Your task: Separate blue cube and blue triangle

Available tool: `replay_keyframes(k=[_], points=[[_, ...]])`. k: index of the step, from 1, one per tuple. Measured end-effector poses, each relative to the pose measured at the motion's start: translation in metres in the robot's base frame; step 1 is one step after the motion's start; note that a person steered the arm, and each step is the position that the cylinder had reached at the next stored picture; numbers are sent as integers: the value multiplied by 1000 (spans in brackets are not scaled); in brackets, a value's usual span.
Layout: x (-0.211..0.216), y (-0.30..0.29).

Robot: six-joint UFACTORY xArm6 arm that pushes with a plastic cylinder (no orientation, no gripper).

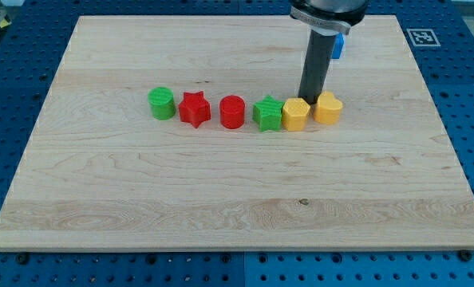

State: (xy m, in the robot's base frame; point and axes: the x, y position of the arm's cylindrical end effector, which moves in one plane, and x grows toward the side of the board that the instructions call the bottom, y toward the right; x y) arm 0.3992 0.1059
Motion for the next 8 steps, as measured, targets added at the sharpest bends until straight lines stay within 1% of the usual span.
replay_keyframes(k=[1, 2, 3, 4, 5, 6, 7, 8], points=[[0, 0], [-18, -16], [-76, -46], [-161, -39], [-207, 21], [-207, 48], [-193, 43], [-170, 47]])
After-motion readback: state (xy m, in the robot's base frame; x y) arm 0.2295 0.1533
